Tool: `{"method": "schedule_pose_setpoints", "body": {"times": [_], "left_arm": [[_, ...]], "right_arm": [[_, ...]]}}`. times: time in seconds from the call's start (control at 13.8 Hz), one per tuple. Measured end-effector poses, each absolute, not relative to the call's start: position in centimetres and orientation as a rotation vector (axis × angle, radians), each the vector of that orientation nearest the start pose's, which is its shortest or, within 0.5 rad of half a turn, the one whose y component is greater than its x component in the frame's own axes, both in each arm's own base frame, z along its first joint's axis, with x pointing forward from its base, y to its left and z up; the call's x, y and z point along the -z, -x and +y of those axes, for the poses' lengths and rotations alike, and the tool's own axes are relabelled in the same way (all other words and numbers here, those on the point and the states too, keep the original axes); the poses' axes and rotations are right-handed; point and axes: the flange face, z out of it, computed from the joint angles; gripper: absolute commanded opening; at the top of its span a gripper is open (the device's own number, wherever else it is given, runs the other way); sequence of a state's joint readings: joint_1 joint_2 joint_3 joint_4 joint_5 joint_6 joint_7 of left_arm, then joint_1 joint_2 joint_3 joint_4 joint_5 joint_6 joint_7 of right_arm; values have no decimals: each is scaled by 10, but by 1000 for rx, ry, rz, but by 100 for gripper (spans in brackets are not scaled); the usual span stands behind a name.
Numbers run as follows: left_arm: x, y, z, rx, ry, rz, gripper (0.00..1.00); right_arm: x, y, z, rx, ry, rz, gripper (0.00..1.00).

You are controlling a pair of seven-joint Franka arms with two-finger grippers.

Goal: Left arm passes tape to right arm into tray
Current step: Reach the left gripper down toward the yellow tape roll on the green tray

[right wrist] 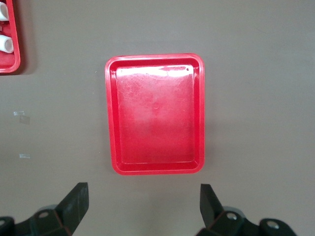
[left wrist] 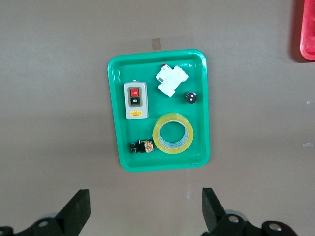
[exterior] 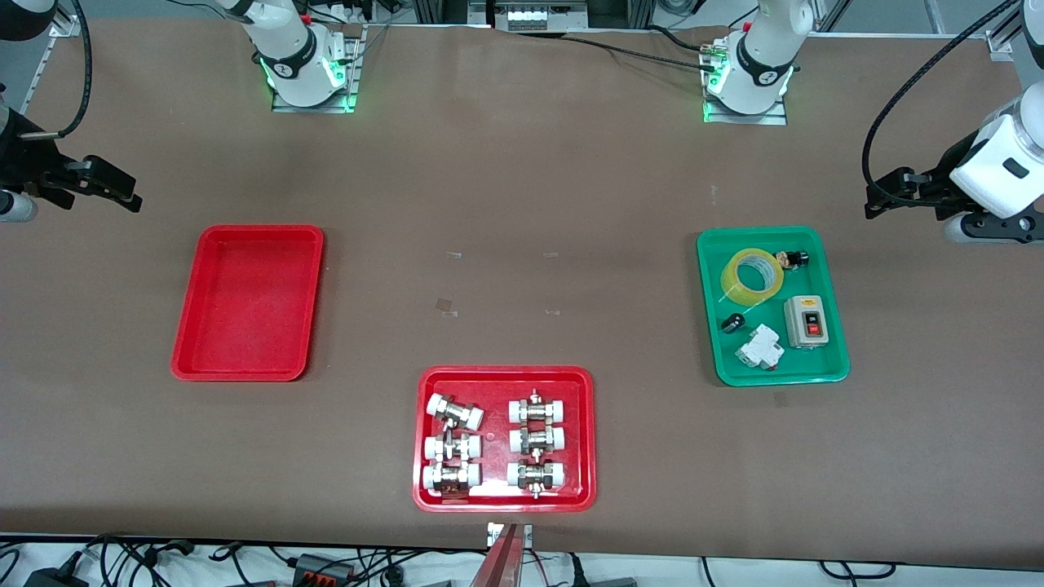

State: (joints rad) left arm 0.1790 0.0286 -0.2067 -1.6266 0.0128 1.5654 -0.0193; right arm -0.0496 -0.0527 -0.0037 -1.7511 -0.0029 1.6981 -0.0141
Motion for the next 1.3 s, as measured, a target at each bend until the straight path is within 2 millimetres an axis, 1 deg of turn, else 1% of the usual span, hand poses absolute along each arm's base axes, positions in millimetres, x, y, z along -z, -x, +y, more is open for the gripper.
{"method": "schedule_pose_setpoints", "body": {"times": [0.51, 0.65, 0.72, 0.87, 1.09, 1.3], "left_arm": [[-582, -559, -13, -140, 3130, 15, 100], [-573, -563, -12, -165, 3132, 15, 100], [-563, -567, -11, -191, 3133, 16, 100], [-535, -579, -7, -264, 3138, 12, 100], [-472, -601, 3, -418, 3142, -5, 100], [-410, -615, 4, -533, 3144, -2, 100]], "right_arm": [[-582, -545, -29, 8, 3144, 61, 100], [-582, -545, -29, 10, 3144, 61, 100], [-582, -545, -29, 11, 3144, 61, 100], [-582, -545, -29, 10, 3144, 61, 100], [-582, -544, -29, 9, 3144, 61, 100], [-582, -545, -29, 7, 3144, 61, 100]]}}
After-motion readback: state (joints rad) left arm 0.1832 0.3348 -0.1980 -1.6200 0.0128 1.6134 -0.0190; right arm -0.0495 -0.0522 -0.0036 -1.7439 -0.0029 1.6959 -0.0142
